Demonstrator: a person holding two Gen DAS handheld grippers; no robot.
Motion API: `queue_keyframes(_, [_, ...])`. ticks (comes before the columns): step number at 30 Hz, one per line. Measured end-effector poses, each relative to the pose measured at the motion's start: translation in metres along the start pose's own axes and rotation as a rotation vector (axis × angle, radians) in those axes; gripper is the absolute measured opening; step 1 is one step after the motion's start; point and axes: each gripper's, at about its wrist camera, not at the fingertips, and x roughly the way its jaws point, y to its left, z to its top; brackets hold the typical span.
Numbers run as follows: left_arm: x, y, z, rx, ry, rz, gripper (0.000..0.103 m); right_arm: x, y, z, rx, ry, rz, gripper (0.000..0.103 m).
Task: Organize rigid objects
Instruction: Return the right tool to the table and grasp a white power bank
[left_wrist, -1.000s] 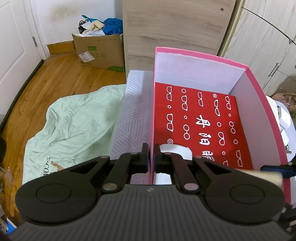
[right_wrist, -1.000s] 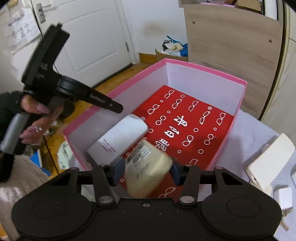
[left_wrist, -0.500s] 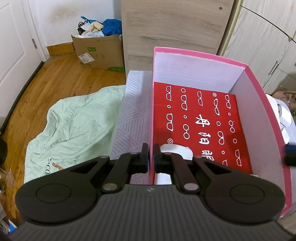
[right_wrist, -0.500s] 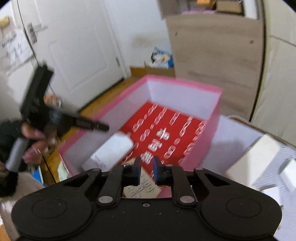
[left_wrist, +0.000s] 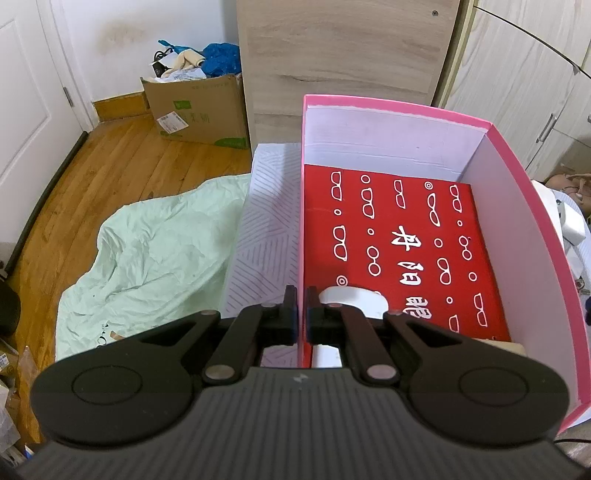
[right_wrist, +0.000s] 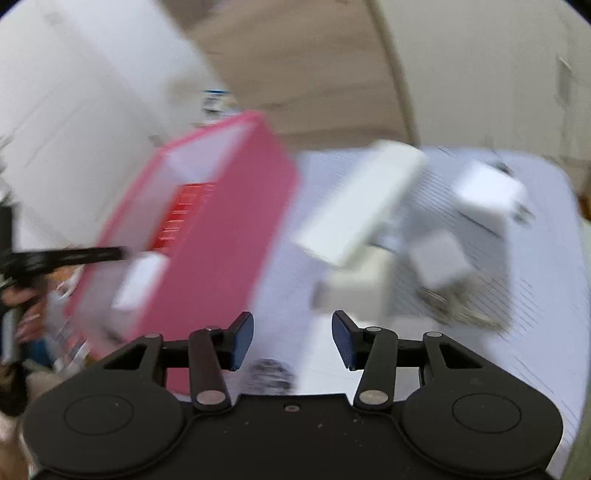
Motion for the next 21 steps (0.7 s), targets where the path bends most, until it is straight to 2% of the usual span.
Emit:
queue_keyframes(3, [0.0, -0.001, 0.0, 0.001, 0.001, 0.001, 0.003, 0.007, -0.013, -0.002, 0.028, -0.025, -0.024, 0.053])
queue_keyframes(8, [0.001, -0.002, -0.001, 0.006, 0.003, -0.002, 0.003, 0.012, -0.027, -0.001, 0.098, -0.104, 0.038, 0.053])
queue_keyframes(11, [0.002, -0.001, -0.001, -0.001, 0.014, -0.012, 0.003, 0.022, -0.035, 0.012, 0.137, -0.135, 0.058, 0.054])
queue_keyframes(15, [0.003, -0.001, -0.002, -0.002, 0.015, -0.014, 0.003, 0.032, -0.041, 0.04, 0.197, -0.135, -0.001, 0.063])
queue_keyframes(18, [0.003, 0.0, -0.001, 0.001, 0.016, -0.015, 0.003, 0.037, -0.047, 0.062, 0.26, -0.123, 0.019, 0.064])
queue_keyframes(21, [0.003, 0.0, -0.001, -0.001, 0.016, -0.016, 0.003, 0.054, -0.047, 0.079, 0.263, -0.063, 0.033, 0.067])
